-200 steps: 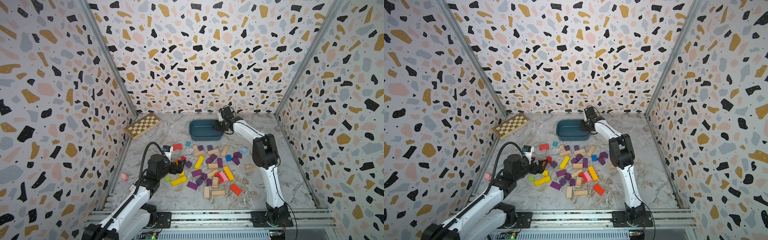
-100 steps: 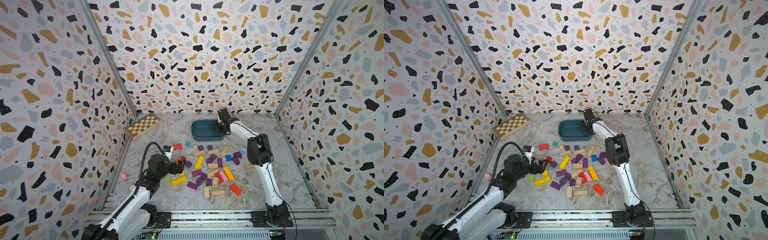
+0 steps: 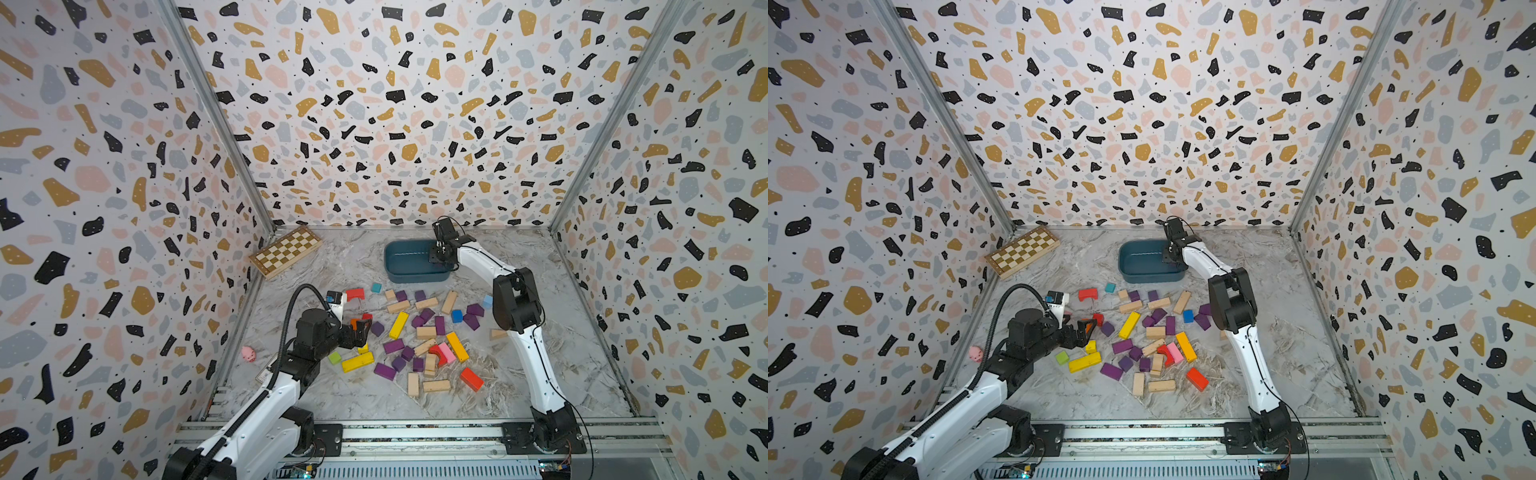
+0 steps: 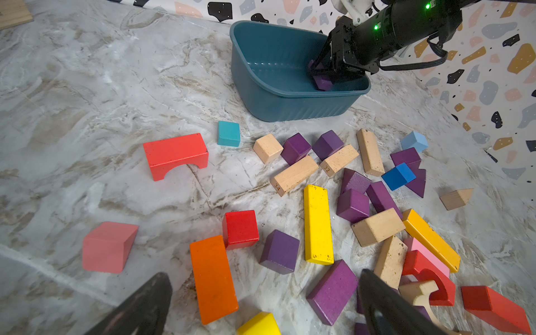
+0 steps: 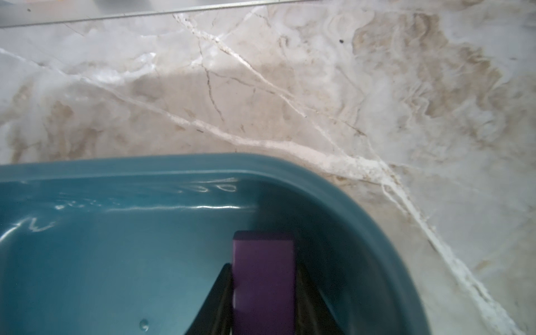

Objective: Pick purple bricks into the storage bin
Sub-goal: Place the building block in the storage box.

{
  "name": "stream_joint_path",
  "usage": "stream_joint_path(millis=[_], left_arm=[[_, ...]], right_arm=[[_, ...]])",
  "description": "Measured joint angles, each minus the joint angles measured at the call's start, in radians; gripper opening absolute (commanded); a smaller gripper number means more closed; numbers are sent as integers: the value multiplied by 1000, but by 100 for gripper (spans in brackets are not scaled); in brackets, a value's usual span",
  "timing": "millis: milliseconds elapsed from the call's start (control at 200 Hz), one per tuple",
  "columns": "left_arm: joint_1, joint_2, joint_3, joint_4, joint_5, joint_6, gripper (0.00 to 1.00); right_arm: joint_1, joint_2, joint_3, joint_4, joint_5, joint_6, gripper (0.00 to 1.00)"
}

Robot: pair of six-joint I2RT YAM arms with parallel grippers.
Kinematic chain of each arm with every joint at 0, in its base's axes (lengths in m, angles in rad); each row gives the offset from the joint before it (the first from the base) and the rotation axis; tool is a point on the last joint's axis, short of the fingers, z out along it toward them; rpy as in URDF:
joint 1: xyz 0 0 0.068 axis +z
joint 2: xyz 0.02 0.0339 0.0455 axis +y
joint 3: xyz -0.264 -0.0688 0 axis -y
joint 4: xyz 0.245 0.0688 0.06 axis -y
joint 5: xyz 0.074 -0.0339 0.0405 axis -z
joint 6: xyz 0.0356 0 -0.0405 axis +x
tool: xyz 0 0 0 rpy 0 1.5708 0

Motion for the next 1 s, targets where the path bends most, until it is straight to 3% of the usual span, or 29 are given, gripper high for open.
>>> stream_joint_path(millis=[180, 631, 711, 896, 996], left_arm=[[-2, 0, 0, 0, 0, 0, 99], [-4, 0, 0, 0, 0, 0, 99], [-4, 0, 0, 0, 0, 0, 99], [-5, 0, 0, 0, 0, 0, 99], [-5, -1, 0, 0, 0, 0, 99]], right_arm=[[3, 0, 0, -3, 25, -19, 39], [36, -22, 48, -3, 41, -127, 77], [50, -48, 48, -4, 36, -149, 100], [69, -151, 45, -15, 6, -204, 100], [71, -271, -46, -4, -8, -239, 100]])
